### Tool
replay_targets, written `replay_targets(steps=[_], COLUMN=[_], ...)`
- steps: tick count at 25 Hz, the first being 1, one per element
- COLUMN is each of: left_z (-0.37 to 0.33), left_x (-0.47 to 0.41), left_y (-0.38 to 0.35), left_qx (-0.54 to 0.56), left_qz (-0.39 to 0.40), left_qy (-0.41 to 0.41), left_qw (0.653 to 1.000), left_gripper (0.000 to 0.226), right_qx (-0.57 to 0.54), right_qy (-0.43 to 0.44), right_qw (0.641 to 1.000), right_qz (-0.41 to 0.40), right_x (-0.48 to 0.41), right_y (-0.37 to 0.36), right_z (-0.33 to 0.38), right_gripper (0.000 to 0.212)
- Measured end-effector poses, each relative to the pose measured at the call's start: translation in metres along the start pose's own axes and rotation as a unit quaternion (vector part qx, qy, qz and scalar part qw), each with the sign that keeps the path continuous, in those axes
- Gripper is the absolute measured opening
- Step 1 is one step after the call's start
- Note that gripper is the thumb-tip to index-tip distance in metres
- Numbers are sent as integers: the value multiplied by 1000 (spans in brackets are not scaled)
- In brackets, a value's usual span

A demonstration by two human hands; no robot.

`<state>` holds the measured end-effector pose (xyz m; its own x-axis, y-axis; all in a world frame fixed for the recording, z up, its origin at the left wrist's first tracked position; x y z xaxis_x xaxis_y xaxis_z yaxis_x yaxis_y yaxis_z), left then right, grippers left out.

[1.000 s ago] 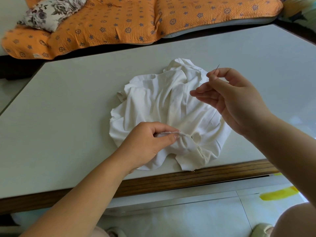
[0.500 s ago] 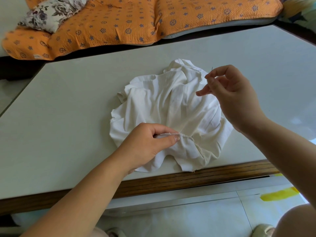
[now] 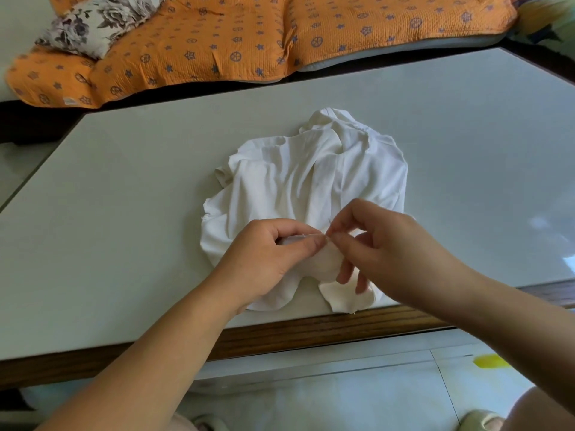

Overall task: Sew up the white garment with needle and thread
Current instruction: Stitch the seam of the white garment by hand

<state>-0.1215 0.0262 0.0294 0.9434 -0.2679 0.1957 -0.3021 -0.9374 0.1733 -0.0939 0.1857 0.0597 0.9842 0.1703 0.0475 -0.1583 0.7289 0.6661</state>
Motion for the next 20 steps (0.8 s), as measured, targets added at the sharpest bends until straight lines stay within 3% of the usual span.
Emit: replay_targets(steps=[9,20], left_z=[-2,-3], left_x=[-2,1], left_y=[-2,2], left_qx=[18,-21], left_qz=[-30,14], left_qy=[-15,-6], left_qw=[999,1000], left_gripper=[11,8], right_qx=[-3,-63], right_qy=[-21,-49], right_qw=[999,997], right_qz=[-34,17], right_x=[-4,-2], right_y=[3,8], right_z=[-16,-13], right_gripper=[15,12])
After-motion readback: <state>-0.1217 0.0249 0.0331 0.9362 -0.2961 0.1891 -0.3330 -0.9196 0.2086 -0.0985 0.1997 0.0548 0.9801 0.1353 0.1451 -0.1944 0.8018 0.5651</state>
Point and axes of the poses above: each hand's wrist, its own x-axis away from the middle knuckle, its own y-axis out of the back of the hand, z = x × y, the point moved 5 cm from there along -x, towards the middle knuckle, and after that the axes turned 8 degrees about x, right-handed, at the moved point
